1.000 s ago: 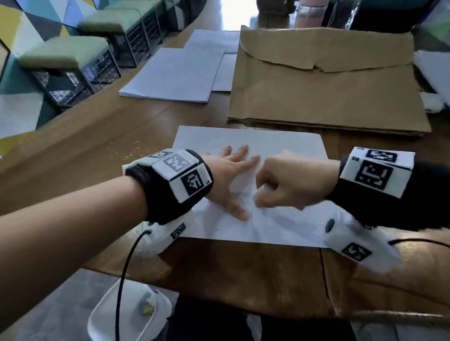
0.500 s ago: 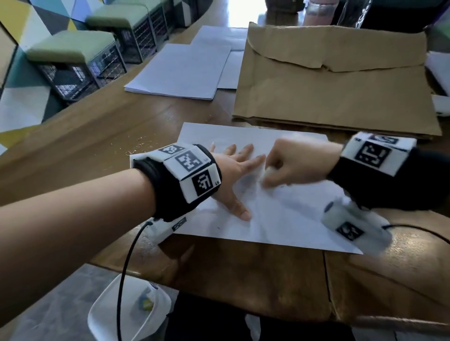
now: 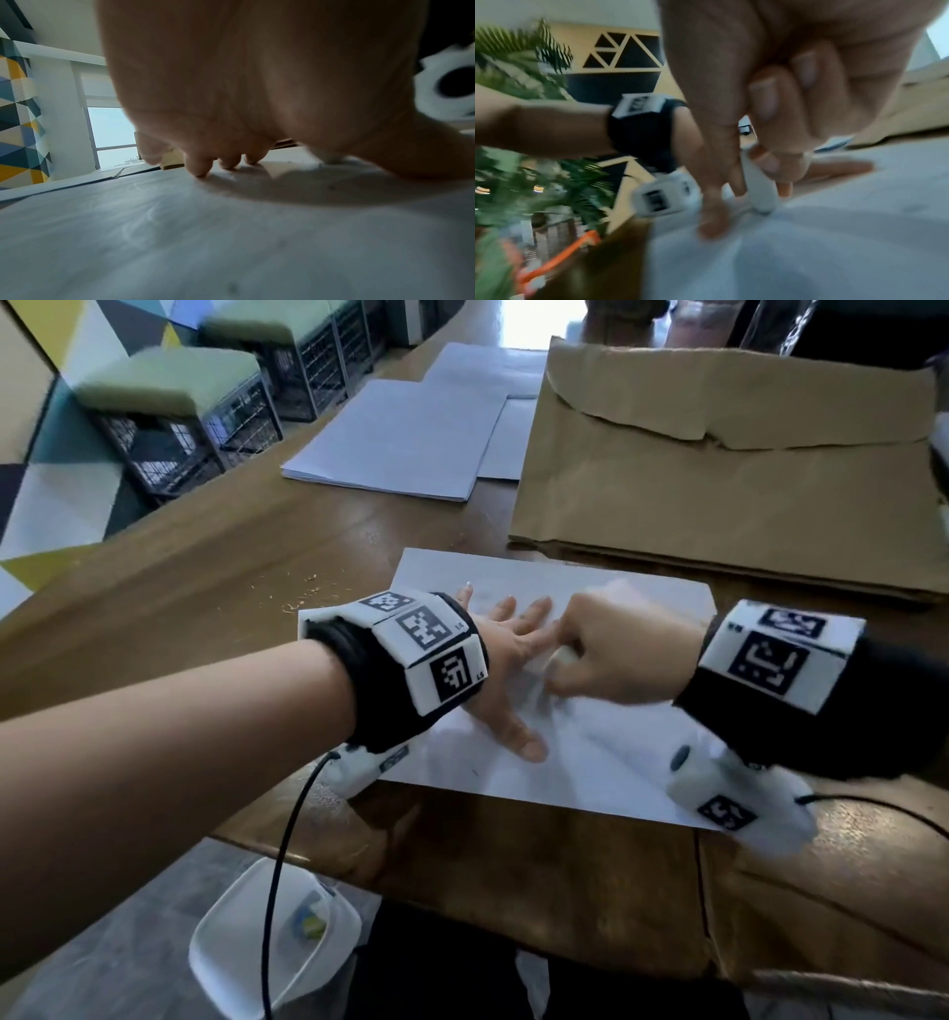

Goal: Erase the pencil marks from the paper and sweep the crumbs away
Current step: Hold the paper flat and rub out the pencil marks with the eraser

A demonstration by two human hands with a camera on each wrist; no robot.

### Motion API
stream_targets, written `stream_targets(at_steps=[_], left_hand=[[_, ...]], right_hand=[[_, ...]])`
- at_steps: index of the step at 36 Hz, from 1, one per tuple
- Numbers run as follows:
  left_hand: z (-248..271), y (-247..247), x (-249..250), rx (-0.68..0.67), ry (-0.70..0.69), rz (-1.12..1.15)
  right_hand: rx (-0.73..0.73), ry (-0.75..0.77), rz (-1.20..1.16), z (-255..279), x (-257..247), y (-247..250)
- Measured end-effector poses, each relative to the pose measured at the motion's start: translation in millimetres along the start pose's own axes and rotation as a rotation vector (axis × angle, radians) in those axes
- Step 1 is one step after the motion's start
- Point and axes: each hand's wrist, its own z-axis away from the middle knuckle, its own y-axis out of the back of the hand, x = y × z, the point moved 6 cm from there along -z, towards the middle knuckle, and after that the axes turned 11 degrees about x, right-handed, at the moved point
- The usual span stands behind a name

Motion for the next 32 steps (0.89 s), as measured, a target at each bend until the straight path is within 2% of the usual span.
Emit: stream_targets(at_steps=[2,4,7,12,15,19,22,25,27,30,32], left_hand=[[1,1,0,0.002,0.001,0.012],[0,0,1,0.001,0.003,0.03],[-2,-2,-1,-0.006,-0.01,0.097],[0,8,-11,0.022,-0.04,0.229],[1,20,-19,0.117,-0.045,0.302],[10,36,-11,0.286,-0.01,0.184],[20,37,19,0.309,-0.107,-0.029],[29,26,56,0.282,-0.213,-0.133],[35,17,80,0.256,-0.273,-0.084],[44,-4,97,0.109,-0.34,-0.004],[52,-19,84,-0.015,-0.3,0.053]], right_hand=[[-0.075,0.05,-0.048,11,-14,-9],[-0.086,0.053,-0.044,9,-10,-10],[-0.069,-0.127,-0.191,-1,20,-3],[-0.009,-0.704,-1.176,2,73,-10],[0.051,-0.851,-1.45,5,87,-17],[0.09,-0.91,-1.684,7,98,-28],[0.036,-0.911,-1.767,6,104,-32],[-0.069,-0.845,-1.827,7,98,-30],[-0.079,-0.83,-1.83,10,96,-29],[-0.035,-0.868,-1.791,11,100,-30],[-0.026,-0.884,-1.767,10,102,-31]])
